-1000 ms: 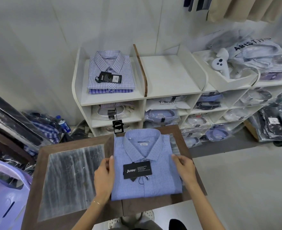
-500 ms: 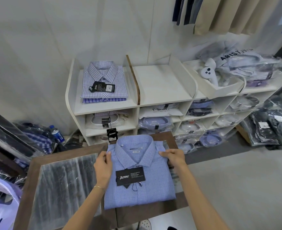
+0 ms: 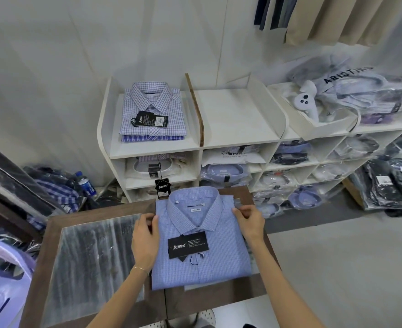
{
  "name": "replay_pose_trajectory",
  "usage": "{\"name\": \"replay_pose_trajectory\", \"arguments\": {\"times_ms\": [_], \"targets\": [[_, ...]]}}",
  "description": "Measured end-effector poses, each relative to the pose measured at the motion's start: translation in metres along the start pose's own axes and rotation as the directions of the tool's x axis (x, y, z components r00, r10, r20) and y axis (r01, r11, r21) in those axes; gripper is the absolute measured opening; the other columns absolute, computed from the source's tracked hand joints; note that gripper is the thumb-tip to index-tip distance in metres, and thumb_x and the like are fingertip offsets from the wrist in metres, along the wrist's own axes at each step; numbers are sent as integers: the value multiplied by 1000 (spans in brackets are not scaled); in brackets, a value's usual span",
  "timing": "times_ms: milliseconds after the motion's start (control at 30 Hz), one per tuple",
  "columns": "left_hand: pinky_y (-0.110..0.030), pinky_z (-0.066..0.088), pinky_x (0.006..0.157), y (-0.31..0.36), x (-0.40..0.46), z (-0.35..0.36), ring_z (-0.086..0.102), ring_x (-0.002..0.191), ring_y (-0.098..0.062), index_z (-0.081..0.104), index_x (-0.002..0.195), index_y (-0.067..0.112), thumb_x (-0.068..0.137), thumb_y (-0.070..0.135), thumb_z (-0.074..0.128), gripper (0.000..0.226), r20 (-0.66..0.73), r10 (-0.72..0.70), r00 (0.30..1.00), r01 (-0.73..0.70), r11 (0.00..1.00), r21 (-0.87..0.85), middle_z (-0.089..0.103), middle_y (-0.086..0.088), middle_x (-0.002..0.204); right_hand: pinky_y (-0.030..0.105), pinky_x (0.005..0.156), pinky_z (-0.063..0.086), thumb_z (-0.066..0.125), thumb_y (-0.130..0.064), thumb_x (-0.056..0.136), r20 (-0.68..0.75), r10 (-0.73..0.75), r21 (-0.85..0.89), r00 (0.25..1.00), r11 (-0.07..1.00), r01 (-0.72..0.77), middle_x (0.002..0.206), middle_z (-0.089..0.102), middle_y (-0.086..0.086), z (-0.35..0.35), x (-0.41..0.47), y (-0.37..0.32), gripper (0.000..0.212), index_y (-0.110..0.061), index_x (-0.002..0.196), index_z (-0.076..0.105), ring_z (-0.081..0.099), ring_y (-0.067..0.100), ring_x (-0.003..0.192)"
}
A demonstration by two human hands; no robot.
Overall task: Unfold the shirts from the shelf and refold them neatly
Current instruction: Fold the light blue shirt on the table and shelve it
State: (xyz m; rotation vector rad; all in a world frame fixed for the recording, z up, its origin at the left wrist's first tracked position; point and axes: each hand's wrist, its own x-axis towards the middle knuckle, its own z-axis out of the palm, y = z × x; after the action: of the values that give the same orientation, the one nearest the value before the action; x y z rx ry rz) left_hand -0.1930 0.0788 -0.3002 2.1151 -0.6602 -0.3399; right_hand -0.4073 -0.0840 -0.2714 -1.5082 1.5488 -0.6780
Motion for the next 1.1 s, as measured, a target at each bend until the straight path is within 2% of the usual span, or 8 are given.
{"name": "replay_pose_trajectory", "arguments": {"times_ms": [167,333,433,600,800,933,1000,1100], "targets": [[-33,46,59,-3,-37,-4,59,72,-17,53,108,18,97,45,43,30,-25,22,999,-18,987,161,61,3,88,27,55,39,47,-59,89,77,-15,-259,997,965,35,86,60,-1,2,-36,6,47,-13,98,49,58,15,74],[-35,45,48,-2,-51,1,57,54,-27,48,92,13,96,46,42,34,-19,-31,999,35,956,290,57,-5,63,30,60,41,42,-61,91,25,-29,-494,999,869,37,83,60,5,9,-42,13,54,-9,92,54,64,26,80],[-33,38,45,-1,-52,1,50,49,-25,42,78,11,98,40,45,35,-22,-35,999,40,945,324,49,-4,56,32,61,43,38,-56,95,4,-33,-509,999,860,31,86,66,12,10,-39,17,56,-6,83,60,64,29,79],[-27,24,39,5,-54,-2,43,43,-20,39,81,11,100,31,43,28,-9,23,1000,-21,972,235,46,-3,54,32,60,43,37,-38,100,-6,-82,-425,997,903,72,85,65,14,13,-44,18,41,-3,95,58,64,32,79],[-20,32,39,-2,-48,-4,40,45,-13,41,79,7,100,22,47,26,65,-22,998,21,1000,18,44,0,54,40,67,52,38,-34,101,-32,15,-287,999,958,-24,85,66,18,16,-37,26,41,-2,90,62,64,35,82],[-26,35,44,-2,-46,-5,45,48,-17,44,85,7,100,24,46,23,72,-38,997,38,999,0,49,-3,56,33,65,41,33,-40,101,-59,-17,-482,998,876,-14,94,66,16,16,-42,16,46,-4,100,61,64,35,87],[-35,41,47,-1,-49,-8,54,55,-25,50,99,8,101,25,42,19,32,-27,999,22,991,134,58,-8,65,34,64,41,36,-41,100,-115,-54,-539,992,842,-17,94,66,18,11,-44,14,40,-6,102,56,64,38,86],[-43,50,74,-1,-53,-14,59,100,-32,54,124,7,100,21,39,31,-2,175,985,-167,944,285,62,-12,114,40,73,46,39,-31,100,-115,-265,-502,957,847,174,106,63,18,5,-50,13,30,-6,110,53,60,38,98]]}}
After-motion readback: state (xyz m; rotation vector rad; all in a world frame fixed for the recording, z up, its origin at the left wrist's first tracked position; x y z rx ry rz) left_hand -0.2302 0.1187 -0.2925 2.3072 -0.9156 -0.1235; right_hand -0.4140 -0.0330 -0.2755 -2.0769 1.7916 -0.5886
